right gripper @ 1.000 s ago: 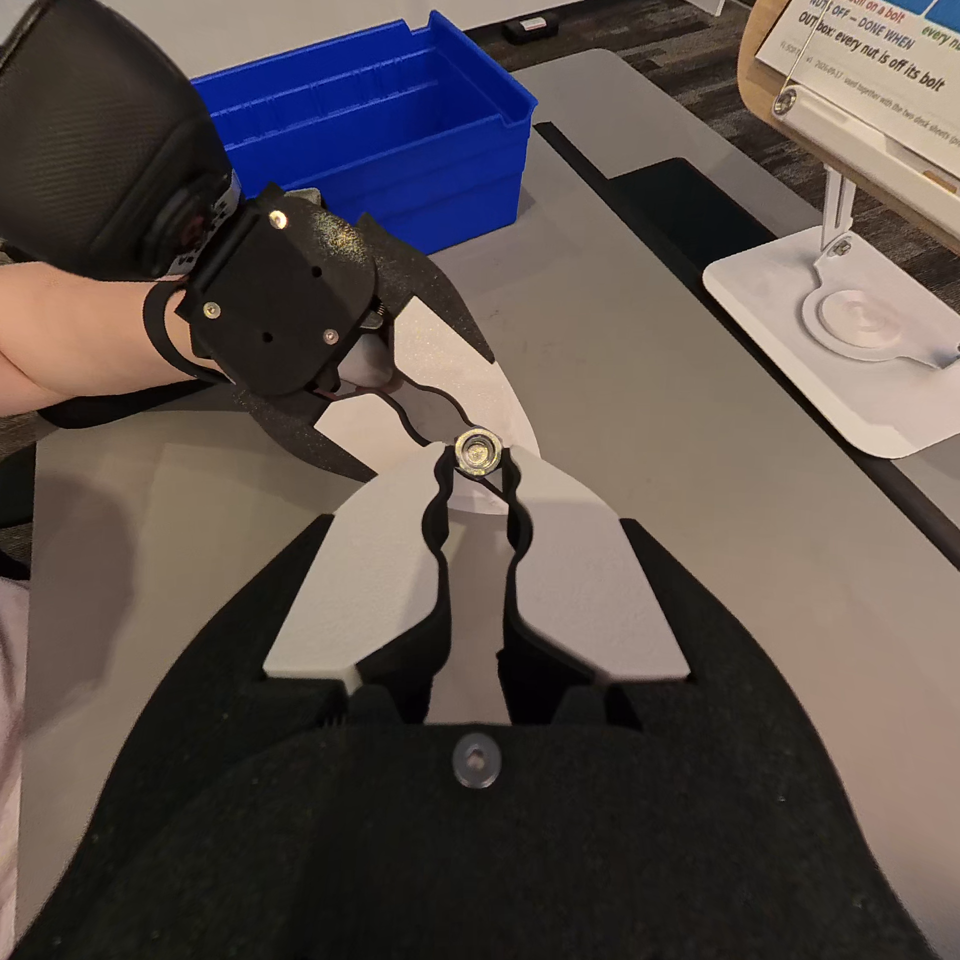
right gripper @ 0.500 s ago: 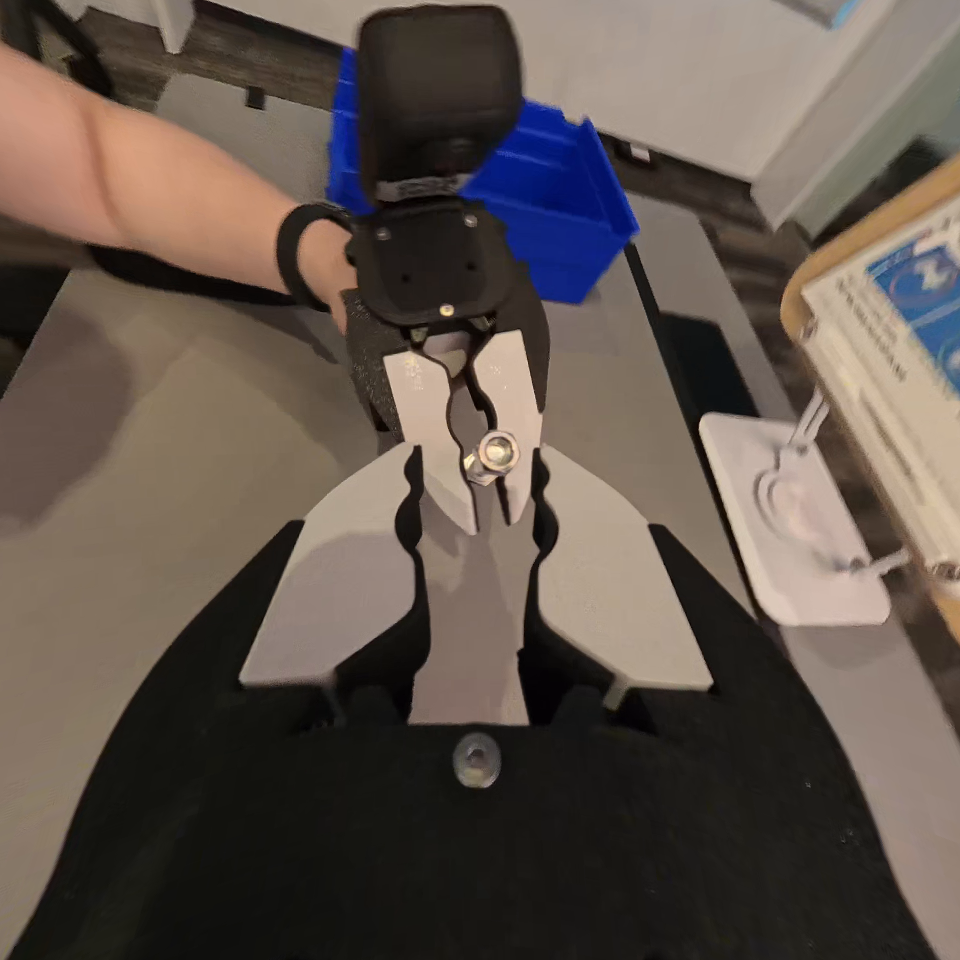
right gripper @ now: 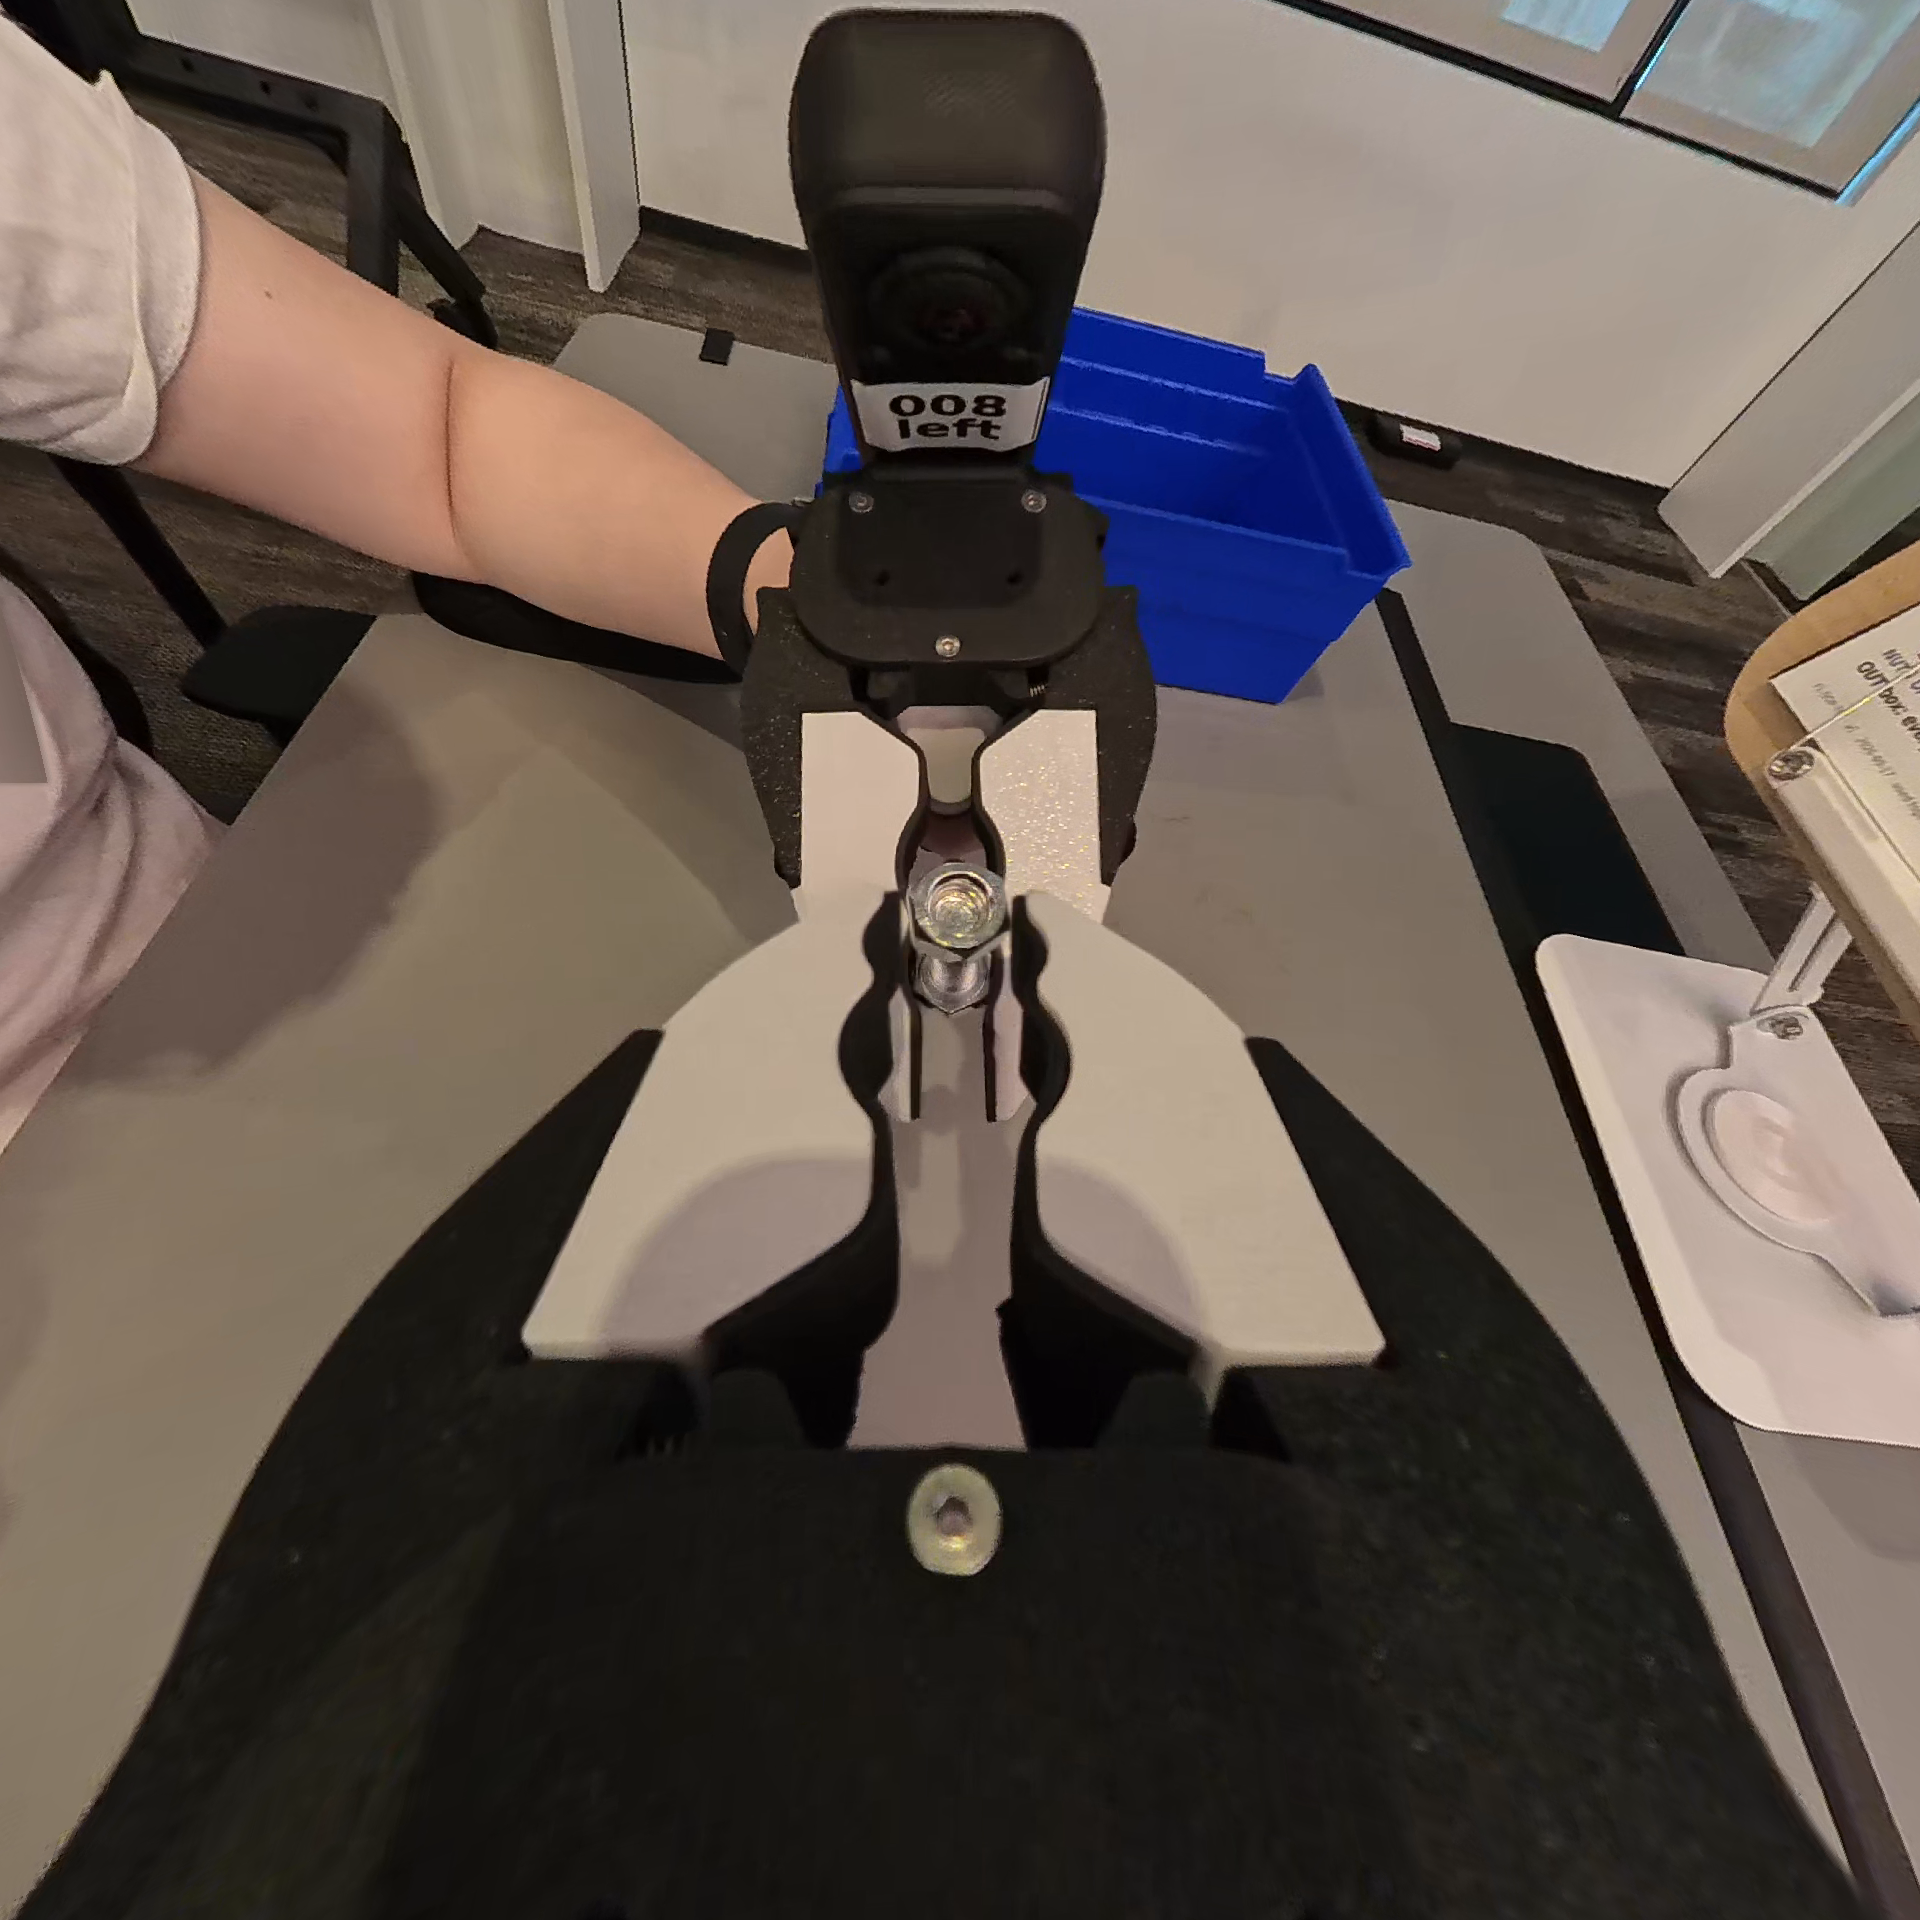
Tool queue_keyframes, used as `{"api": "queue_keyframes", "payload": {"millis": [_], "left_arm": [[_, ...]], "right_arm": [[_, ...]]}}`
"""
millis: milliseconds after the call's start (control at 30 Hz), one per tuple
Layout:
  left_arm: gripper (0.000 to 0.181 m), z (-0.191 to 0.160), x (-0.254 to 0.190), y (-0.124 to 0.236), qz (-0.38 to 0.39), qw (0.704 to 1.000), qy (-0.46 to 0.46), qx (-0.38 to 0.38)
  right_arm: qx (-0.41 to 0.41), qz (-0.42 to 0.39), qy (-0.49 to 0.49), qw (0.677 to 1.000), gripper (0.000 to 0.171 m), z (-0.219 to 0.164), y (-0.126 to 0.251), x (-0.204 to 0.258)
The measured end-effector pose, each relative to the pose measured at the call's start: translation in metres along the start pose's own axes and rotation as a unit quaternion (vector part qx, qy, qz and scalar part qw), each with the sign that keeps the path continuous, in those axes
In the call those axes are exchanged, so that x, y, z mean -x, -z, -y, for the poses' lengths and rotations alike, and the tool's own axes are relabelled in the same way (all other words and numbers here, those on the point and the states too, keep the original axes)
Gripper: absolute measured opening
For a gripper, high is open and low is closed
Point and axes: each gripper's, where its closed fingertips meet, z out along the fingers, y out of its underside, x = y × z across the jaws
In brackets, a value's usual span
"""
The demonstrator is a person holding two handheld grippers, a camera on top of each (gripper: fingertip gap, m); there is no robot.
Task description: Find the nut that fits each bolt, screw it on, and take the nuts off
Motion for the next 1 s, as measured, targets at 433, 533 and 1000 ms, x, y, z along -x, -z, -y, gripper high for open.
{"api": "queue_keyframes", "payload": {"millis": [433, 533, 1000], "left_arm": [[0.014, -0.007, 0.026, 0.002, 0.082, 0.996, 0.026, 0.027], [0.014, -0.012, 0.036, 0.004, 0.109, 0.992, 0.044, 0.039], [0.014, -0.008, 0.023, 0.003, 0.046, 0.997, 0.067, 0.018]], "right_arm": [[0.002, -0.06, -0.082, 0.995, 0.019, -0.004, -0.005, -0.023], [0.002, -0.094, -0.121, 0.988, 0.019, -0.006, -0.009, -0.032], [-0.018, -0.074, -0.092, 0.993, 0.032, 0.005, -0.002, -0.026]]}}
